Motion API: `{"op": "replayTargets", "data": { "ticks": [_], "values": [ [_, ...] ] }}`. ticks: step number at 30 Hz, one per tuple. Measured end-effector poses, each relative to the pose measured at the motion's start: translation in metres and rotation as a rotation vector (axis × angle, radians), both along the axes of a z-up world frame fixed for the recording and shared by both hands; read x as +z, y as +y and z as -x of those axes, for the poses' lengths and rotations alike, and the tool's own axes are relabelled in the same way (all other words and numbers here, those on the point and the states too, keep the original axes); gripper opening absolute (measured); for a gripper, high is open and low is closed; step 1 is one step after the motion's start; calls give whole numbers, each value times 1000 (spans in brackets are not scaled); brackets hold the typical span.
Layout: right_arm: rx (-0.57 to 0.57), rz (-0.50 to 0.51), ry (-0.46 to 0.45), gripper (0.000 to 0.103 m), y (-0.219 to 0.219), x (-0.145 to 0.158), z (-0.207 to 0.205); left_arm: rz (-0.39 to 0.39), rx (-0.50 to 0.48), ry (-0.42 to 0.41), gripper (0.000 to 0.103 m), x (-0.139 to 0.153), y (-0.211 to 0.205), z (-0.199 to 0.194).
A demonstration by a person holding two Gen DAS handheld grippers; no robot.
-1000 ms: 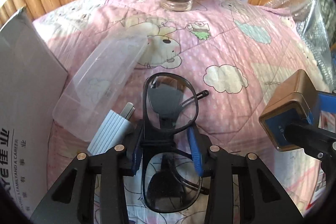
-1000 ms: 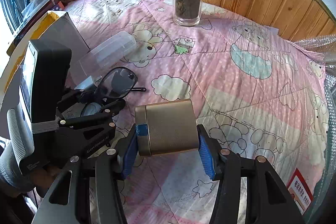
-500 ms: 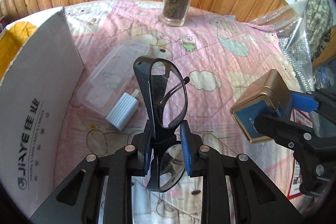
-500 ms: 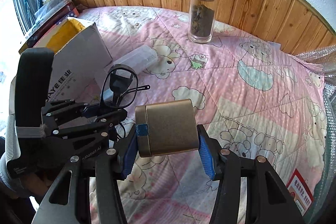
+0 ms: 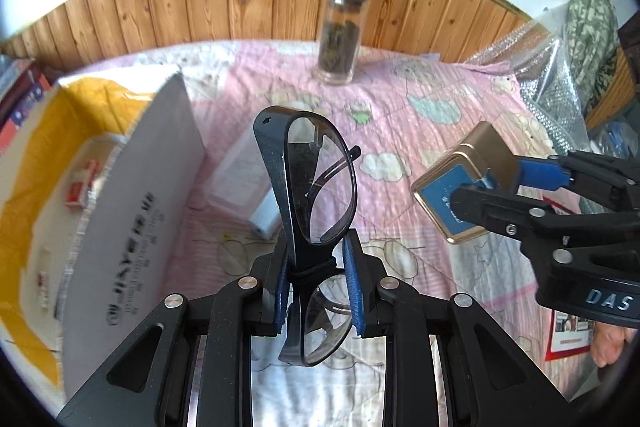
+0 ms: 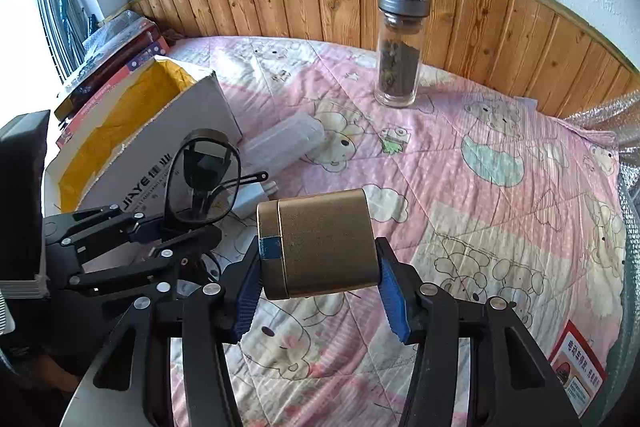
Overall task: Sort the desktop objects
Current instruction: 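Carry the black glasses and gold tin box over the cardboard box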
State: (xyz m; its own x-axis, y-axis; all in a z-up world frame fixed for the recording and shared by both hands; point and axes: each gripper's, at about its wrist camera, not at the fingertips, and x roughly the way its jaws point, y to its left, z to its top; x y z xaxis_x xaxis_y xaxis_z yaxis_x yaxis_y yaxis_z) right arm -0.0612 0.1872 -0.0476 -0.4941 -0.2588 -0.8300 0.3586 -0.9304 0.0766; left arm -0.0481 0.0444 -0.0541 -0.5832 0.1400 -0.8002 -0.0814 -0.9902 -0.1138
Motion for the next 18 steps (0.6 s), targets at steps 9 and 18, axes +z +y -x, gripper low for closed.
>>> {"op": "replayTargets", "data": {
  "ticks": [9,18],
  "values": [
    [26,22,58,54,-18,25,-18,29,0,57,24,28,-7,-25],
    [57,25,125,54,-41,54,-37,27,18,99,24,56,-21,-40]
  ]
}}
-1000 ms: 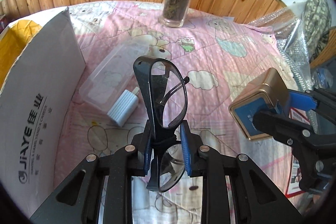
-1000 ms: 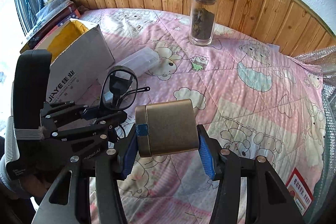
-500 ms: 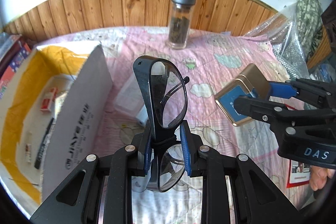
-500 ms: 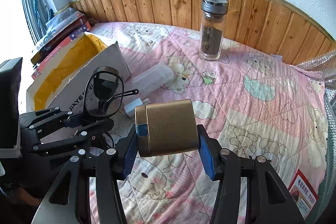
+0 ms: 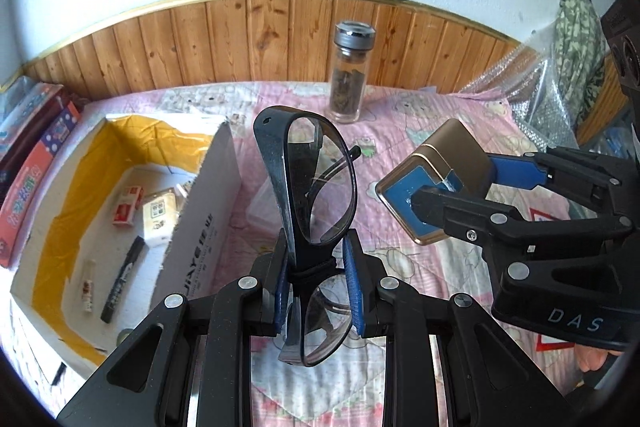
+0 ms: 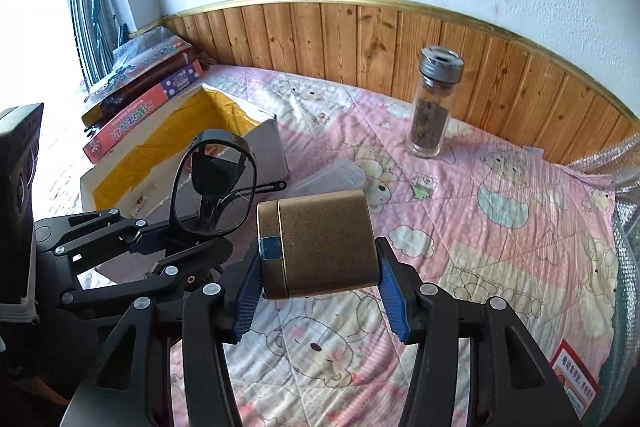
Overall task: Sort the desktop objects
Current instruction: 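Carry the black glasses and gold tin box over the cardboard box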
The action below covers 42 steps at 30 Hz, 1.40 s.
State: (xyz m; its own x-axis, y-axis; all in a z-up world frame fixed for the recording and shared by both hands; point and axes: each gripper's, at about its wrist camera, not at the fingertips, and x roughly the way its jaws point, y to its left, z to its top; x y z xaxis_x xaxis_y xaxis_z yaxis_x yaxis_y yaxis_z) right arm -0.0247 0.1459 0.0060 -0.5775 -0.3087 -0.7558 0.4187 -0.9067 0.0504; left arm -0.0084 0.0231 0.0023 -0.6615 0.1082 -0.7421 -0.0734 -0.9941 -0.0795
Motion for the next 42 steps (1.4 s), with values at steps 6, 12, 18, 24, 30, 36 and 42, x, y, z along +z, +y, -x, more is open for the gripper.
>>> {"op": "replayTargets", "data": {
  "ticks": [6,12,18,24,30,36,42],
  "values": [
    [8,7,42,54,-12,18,-8,9,29,27,24,17,-18,-4],
    [15,9,74,54,-28,33,-18,8,56,48,24,31,-40,-5],
    [22,-18,110,54,-48,41,-25,1,81,53,24,35,-61,-1],
    [35,-26,115,54,-67,43,-22,2,101,58,24,36,-81,4],
    [51,-29,115,54,-92,42,-19,4,130,60,24,40,-114,4],
    [85,56,111,54,-113,46,-16,-10,169,55,24,40,-145,4],
    [118,129,126,54,-137,50,-17,-14,203,64,24,39,-172,2]
  ]
}}
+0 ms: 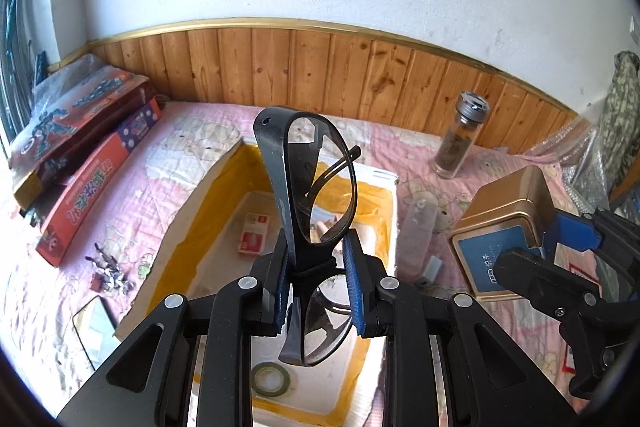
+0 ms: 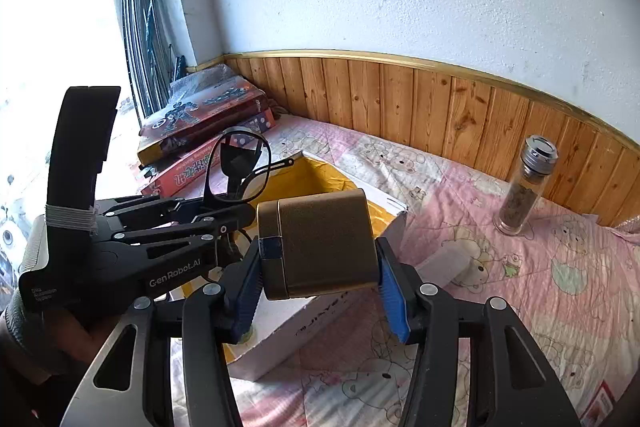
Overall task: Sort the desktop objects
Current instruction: 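Carry the black glasses and gold tin box over the cardboard box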
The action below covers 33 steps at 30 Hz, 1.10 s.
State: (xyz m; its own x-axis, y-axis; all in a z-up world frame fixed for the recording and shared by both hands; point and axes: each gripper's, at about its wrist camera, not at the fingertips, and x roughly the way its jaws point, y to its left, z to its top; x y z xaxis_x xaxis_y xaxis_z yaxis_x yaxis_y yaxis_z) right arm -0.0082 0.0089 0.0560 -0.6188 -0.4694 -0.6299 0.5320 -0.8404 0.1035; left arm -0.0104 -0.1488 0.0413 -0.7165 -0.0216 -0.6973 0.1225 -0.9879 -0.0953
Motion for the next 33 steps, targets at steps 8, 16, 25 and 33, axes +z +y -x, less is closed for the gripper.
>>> {"op": "replayTargets", "data": {
  "ticks": [8,16,25,33],
  "values": [
    [48,-30,-1,54,-36,-14,-2,-14,41,-36,24,-16,-32,8],
    [84,-69,-6,54,-56,-28,-1,-8,83,-86,24,-34,-55,21],
    [132,-116,-16,54,-77,-45,4,-4,109,-164,24,-56,-73,36],
    [171,-173,-53,54,-96,-70,13,-16,104,-228,24,-73,-81,48]
  ]
}}
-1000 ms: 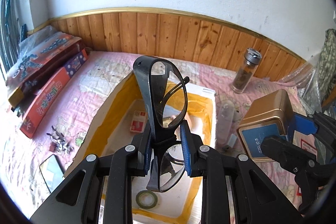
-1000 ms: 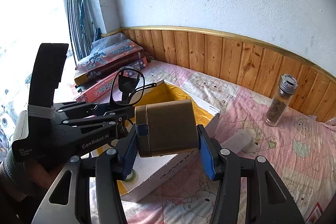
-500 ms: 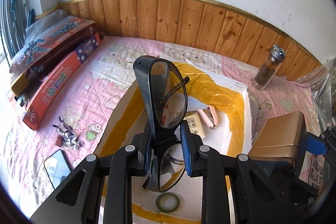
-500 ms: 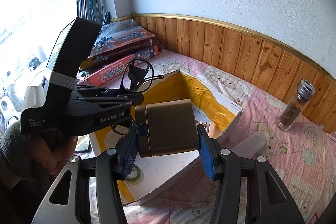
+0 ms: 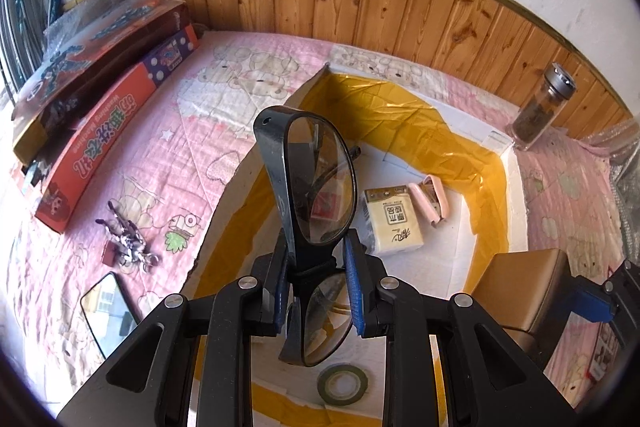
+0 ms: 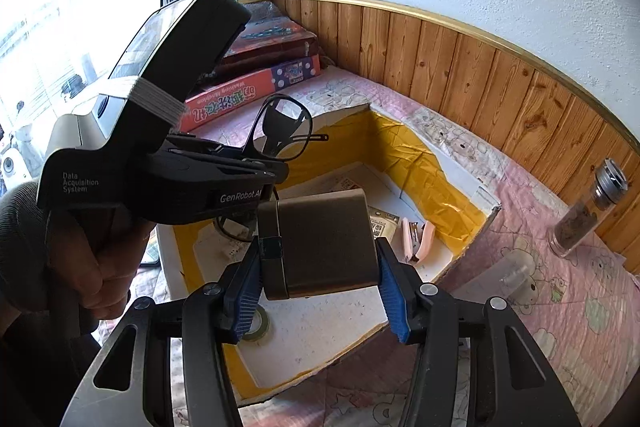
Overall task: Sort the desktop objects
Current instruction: 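Carry the black glasses and gold tin box over the cardboard box, then open both tools to drop the glasses and gold tin into the box, then move both open tools back toward the remaining items on the bedspread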
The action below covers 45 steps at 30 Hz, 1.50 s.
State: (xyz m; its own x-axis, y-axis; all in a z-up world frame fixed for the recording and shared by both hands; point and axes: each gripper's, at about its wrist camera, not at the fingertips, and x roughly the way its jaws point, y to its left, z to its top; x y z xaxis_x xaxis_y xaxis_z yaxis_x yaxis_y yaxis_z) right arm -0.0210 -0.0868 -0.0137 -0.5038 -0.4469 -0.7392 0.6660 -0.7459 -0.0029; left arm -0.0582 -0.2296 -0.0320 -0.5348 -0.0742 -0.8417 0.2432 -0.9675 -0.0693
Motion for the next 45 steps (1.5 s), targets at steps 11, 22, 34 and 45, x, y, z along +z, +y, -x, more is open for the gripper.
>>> {"op": "replayTargets", "data": {
  "ticks": [11,22,34,45],
  "values": [
    [44,-105,-60,54,-15,-38,10,37,1,-81,25,-21,-2,19],
    [67,-175,-62,54,-22,-58,11,57,28,-123,27,-37,-11,33],
    [38,-147,-90,54,-15,-63,18,55,57,-115,35,-34,-18,34],
    [3,-74,-108,54,-2,-45,18,69,57,-92,35,-19,-10,26]
  ]
}}
